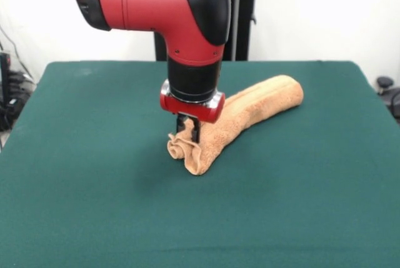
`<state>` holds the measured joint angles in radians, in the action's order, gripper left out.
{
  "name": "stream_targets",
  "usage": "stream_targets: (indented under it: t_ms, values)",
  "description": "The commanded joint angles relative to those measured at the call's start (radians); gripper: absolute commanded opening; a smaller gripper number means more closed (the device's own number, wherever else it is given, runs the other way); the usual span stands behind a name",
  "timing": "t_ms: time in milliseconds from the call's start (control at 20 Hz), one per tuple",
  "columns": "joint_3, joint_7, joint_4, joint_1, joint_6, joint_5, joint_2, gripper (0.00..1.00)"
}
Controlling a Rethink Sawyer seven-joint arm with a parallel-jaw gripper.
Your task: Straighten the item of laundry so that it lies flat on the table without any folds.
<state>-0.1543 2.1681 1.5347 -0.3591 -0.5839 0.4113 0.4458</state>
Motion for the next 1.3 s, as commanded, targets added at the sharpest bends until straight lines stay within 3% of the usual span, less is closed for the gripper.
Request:
stream_targets:
  t_ms: [50, 1300]
  values:
    - [-0.118, -0.029, 0.08, 0.004, -0.058, -0.058, 0.008, 0.0]
    - [-0.107, -0.045, 0.111, 0.011, -0.132, -0.098, 0.092, 0.0]
